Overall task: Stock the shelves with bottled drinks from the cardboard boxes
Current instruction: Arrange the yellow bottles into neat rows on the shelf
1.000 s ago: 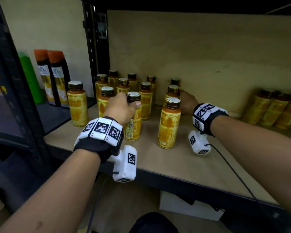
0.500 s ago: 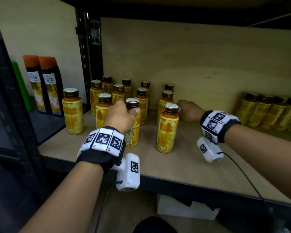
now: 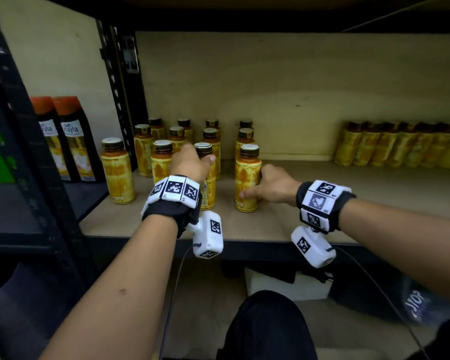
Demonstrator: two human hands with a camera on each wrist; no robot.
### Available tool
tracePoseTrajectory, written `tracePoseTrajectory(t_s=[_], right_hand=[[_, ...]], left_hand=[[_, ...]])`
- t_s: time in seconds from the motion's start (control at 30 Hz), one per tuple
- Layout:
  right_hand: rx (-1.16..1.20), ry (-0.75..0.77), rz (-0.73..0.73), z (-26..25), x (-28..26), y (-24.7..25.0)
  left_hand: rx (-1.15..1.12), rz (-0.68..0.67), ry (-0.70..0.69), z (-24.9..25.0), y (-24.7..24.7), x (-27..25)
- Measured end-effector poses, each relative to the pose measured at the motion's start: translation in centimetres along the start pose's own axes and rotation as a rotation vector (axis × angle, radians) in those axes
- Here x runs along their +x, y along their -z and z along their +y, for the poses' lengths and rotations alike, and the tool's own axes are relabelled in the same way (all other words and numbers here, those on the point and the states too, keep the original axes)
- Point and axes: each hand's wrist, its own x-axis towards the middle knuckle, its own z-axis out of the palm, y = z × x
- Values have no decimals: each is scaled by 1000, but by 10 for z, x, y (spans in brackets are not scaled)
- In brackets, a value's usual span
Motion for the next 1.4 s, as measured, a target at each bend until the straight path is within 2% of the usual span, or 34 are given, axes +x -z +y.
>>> tracePoseTrajectory(t_s=[0.3,0.5,0.67,0.73,0.8,0.83,0.87,1.07,1.23,1.4], right_hand=[[14,-72,50,-15,-12,-7],[-3,-86,45,-23,-22,-6],[-12,-110,-42,-32,-43,6],[-18,-106,-49,-28,-54,17],[-58,-93,-41,-16,-63,29],[-83,-93,-38,-8,-68,35],[-103,-93,-38,1,-72,41],[-92,-125,-9,53,-91,81],[-39,-113,64,98,-95,131],[63,-77,143,151,-81,195]], left_hand=[[-24,-31,-96,-3,7,2],[5,-29,-50,4,6,0],[3,-99,6,-3,-1,-24],[-6,26,18,-6,-2,-41],[-82,254,8,-8,-6,-59],[-137,327,-23,-7,-10,-69],[-181,335,-67,-4,-16,-78],[-193,51,-370,54,-82,-112],[-155,-193,-474,120,-141,-108],[-147,-307,-537,181,-196,-73]])
